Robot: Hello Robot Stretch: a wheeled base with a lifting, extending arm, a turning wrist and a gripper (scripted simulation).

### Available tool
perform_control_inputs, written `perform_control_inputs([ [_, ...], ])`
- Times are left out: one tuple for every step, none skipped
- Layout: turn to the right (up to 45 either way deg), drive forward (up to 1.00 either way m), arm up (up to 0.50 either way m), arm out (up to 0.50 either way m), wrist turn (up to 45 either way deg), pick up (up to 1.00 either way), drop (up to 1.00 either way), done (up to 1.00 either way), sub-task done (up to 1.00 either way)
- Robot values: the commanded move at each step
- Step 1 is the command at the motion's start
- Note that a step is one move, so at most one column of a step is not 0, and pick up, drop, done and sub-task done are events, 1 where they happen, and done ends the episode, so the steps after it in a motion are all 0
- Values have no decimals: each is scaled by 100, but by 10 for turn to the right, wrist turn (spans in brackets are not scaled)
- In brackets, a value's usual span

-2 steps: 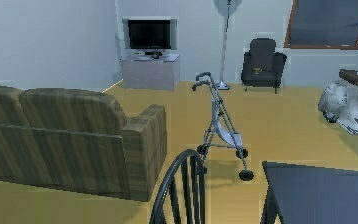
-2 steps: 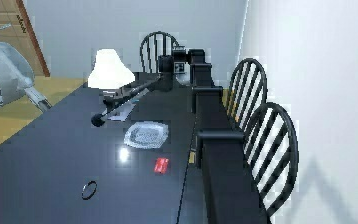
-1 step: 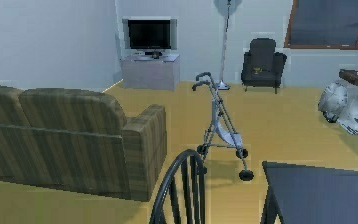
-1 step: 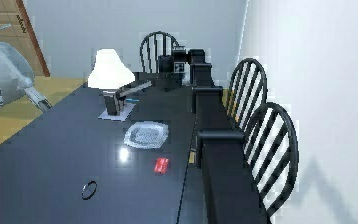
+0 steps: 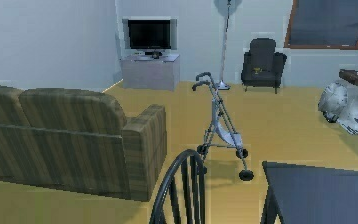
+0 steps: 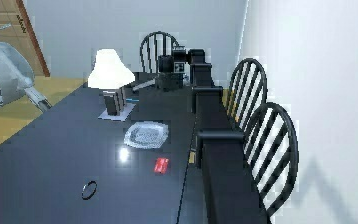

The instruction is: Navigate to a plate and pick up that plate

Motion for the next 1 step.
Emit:
perform_control_inputs([
  [0, 0, -30, 0, 0, 0, 0, 0, 0],
])
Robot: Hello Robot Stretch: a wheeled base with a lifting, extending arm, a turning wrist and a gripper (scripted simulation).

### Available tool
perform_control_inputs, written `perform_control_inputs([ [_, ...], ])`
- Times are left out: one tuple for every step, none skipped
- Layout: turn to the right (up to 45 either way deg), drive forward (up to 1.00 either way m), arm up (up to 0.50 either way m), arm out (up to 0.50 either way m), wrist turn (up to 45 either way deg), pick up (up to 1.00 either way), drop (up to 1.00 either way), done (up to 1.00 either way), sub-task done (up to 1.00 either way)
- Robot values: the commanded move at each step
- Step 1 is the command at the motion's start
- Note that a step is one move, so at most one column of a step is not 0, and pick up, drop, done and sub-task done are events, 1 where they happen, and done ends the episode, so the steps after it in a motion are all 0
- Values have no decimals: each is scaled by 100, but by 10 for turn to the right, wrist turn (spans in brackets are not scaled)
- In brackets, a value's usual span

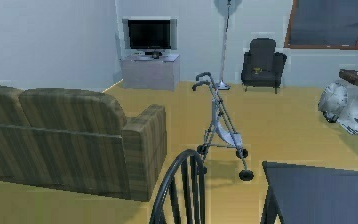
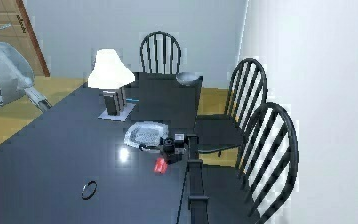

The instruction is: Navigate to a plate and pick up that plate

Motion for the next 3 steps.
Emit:
perform_control_inputs([
  [0, 0, 0, 0, 0, 100, 0, 0, 0],
  [0, 0, 10, 0, 0, 0, 0, 0, 0],
  [0, 0, 0, 0, 0, 0, 0, 100, 0],
])
